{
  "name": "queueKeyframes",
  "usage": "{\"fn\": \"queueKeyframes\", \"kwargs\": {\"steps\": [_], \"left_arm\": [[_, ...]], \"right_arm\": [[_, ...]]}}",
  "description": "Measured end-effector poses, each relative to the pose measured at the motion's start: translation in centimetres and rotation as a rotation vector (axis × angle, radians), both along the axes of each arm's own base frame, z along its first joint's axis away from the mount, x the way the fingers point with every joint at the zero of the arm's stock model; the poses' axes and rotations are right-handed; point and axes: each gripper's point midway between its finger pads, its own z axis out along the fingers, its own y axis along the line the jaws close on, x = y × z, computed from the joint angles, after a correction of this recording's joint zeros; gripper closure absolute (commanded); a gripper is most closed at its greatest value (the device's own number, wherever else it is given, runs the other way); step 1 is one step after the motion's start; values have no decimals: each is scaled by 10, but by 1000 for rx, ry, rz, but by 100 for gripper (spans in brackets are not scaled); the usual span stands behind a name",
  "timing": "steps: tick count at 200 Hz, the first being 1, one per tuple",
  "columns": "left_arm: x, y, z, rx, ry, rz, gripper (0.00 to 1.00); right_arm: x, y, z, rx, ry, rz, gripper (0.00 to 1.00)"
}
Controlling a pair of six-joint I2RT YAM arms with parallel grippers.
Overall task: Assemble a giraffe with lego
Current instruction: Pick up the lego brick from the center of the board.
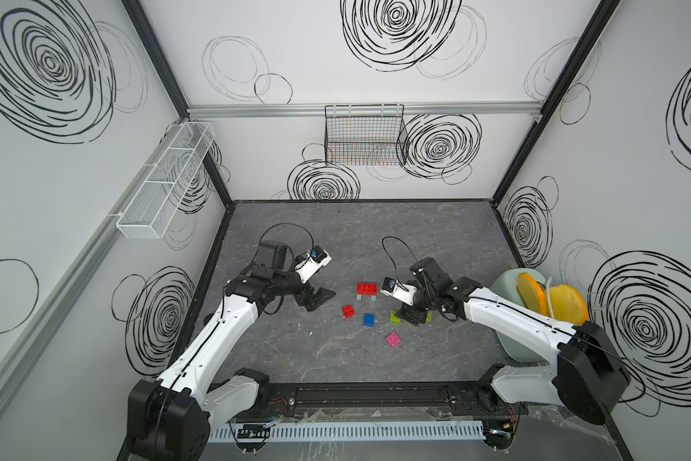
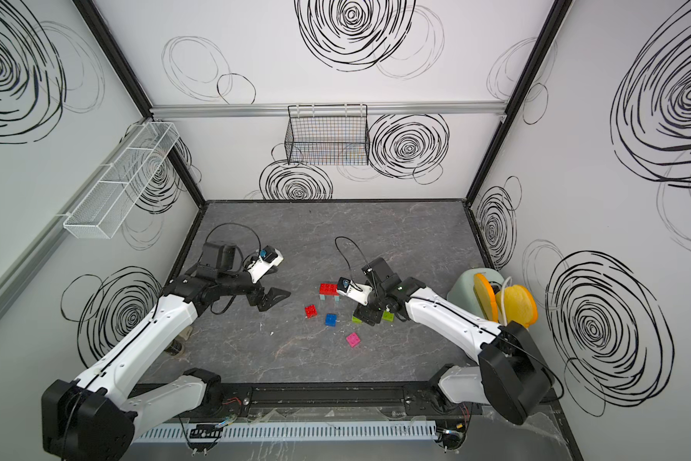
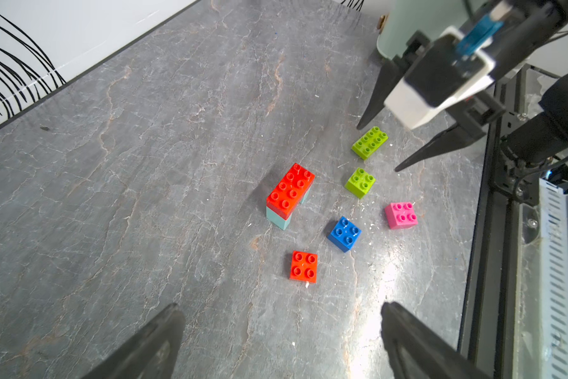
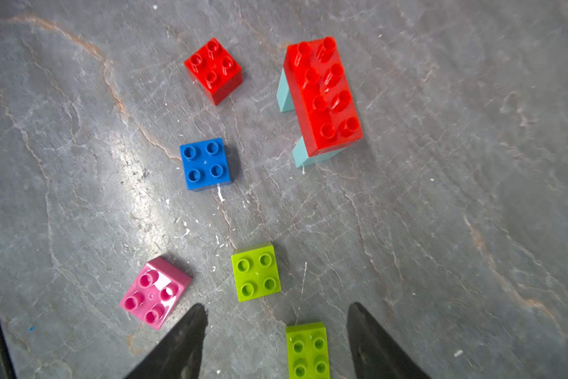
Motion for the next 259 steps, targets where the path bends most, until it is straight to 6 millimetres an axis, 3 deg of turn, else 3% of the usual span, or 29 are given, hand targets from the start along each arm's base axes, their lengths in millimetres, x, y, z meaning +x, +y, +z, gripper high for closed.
{"fn": "queueKeyframes", "kwargs": {"steps": [78, 116, 150, 259], "left_arm": [[2, -2, 7, -33, -16, -4, 2], [4, 1, 7, -35, -16, 4, 2], [3, 0, 8, -38, -15, 0, 2], [3, -1, 8, -42, -16, -6, 2]], "right_arm": [[-9, -5, -37, -133, 103, 53, 32], [-7, 4, -41, -150, 117, 78, 35], [-2, 13, -46, -163, 134, 98, 44], [-1, 9, -55, -198, 146, 100, 51]]}}
